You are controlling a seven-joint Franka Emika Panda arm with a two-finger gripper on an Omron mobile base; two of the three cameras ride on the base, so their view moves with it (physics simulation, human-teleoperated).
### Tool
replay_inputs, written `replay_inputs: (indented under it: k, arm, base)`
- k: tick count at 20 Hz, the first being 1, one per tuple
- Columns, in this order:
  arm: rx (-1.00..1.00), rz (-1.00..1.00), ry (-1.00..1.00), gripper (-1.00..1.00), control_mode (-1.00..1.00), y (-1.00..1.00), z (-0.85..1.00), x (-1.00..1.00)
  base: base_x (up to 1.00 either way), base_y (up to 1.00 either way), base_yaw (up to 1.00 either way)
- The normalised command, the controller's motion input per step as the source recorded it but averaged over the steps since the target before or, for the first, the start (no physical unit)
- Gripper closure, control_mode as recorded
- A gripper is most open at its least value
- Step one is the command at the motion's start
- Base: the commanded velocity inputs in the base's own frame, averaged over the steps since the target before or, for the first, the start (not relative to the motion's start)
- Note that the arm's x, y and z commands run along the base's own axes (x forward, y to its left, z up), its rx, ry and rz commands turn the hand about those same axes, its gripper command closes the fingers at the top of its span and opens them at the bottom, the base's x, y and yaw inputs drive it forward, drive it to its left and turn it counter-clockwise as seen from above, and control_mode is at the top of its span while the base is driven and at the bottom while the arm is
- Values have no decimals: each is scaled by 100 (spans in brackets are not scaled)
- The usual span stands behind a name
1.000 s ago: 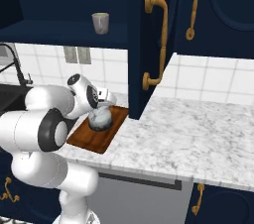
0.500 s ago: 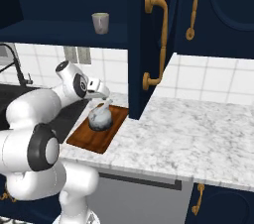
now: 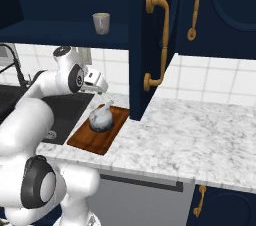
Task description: Pick the kettle from the counter and place it on the tray. Then pick the mug from the cabinet and place it on the tray. Then close the cabinet doors.
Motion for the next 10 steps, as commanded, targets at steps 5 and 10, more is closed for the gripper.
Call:
replay_inputs:
  k: [5, 10]
  arm:
    - [31, 4, -3, -100, -100, 0, 100, -30]
    - [0, 1, 3, -100, -100, 0, 21, -1]
  base:
    - [0, 0, 0]
    - [0, 0, 0]
